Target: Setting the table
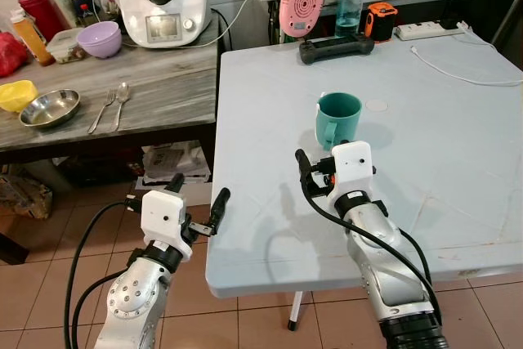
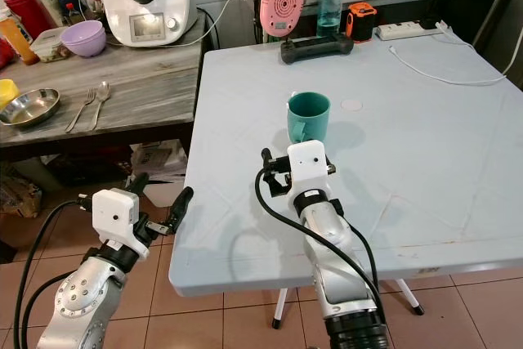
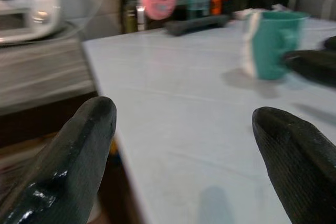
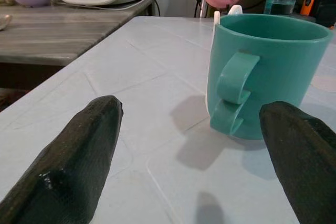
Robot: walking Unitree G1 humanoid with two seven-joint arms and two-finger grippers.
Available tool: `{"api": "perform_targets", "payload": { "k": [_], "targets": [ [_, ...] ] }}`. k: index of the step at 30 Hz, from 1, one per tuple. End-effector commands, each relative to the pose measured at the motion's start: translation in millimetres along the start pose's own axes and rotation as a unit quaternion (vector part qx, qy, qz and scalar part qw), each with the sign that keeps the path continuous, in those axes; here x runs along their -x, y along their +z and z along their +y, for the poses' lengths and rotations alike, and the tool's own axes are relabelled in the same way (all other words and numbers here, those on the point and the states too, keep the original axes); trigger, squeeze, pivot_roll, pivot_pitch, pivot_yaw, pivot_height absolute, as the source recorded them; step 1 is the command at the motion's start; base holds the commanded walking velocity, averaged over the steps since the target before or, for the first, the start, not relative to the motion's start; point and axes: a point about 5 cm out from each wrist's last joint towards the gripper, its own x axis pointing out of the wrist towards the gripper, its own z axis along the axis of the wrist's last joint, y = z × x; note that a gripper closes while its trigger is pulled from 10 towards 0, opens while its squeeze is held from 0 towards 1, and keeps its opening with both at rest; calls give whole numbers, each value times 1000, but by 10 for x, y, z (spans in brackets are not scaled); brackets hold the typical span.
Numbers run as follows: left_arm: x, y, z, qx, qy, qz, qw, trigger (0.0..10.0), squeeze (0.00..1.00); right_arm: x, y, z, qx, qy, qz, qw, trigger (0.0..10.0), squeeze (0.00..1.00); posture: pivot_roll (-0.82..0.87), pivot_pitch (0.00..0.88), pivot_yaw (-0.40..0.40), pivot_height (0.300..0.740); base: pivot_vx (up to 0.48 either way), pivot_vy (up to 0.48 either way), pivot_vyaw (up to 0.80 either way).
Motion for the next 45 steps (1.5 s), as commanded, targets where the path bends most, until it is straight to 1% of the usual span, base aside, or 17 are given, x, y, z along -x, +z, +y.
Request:
{"api": "perform_targets", "payload": {
  "k": [1,3,5,6,7,8,9,11,15,21,22,23,24,26,37,42,45],
  "targets": [
    [25,27,-16,7,-23,1,1000,10000,0,-42,45,23,-3,-3,-6,1000,10000,0,-80,77,124,740,0,0,0],
    [34,37,-38,22,-46,1,999,10000,0,-60,48,18,-1,-6,-7,1000,10000,0,-79,83,125,740,0,0,0],
    [35,38,-41,24,-50,2,998,10000,0,-64,48,18,-1,-7,-7,1000,10000,0,-79,83,125,740,0,0,0],
    [30,33,-69,35,-73,6,997,10000,0,-84,53,8,2,-12,-8,1000,10000,0,-82,92,126,740,0,0,0],
    [28,29,-81,39,-83,9,996,10000,0,-92,54,4,3,-14,-8,1000,10000,0,-82,92,126,740,0,0,0],
    [28,29,-81,39,-83,9,996,10000,0,-92,54,4,3,-14,-8,1000,10000,0,-82,92,126,740,0,0,0],
    [35,8,-106,53,-101,20,993,10000,0,-110,61,-2,8,-19,-10,1000,10000,0,-83,92,126,740,0,0,0],
    [63,-14,-132,62,-126,32,990,10000,0,-158,76,-2,13,-26,-11,1000,10000,0,-88,95,128,740,0,0,0],
    [59,-21,-141,65,-143,37,987,10000,0,-204,82,-1,7,-33,-9,999,10000,0,-88,93,126,740,0,0,0],
    [50,-13,-105,57,-138,34,988,10000,0,-250,57,16,1,-36,-4,999,10000,0,-83,89,125,740,0,0,0],
    [50,-13,-100,58,-138,34,988,10000,0,-256,51,13,2,-38,-3,999,9216,0,-81,88,124,740,0,0,0],
    [50,-13,-98,59,-138,35,988,10000,0,-261,47,11,3,-39,-2,999,9216,0,-81,88,124,740,0,0,0],
    [52,-14,-93,60,-139,36,988,10000,0,-276,36,3,3,-43,-1,999,5569,0,-80,88,124,740,0,0,0],
    [52,-12,-90,60,-139,36,988,10000,0,-289,26,-11,0,-48,0,999,0,0,-77,86,124,740,0,0,0],
    [59,3,-98,60,-138,35,988,10000,0,-316,20,-112,4,-76,-3,997,0,0,-75,86,123,740,0,0,0],
    [57,1,-86,58,-137,35,988,10000,0,-296,19,-248,12,-103,-7,995,0,0,-80,86,127,740,0,0,0],
    [57,-5,-82,58,-137,36,988,10000,0,-286,12,-289,16,-109,-8,994,0,0,-82,85,129,740,0,0,0]
  ]
}}
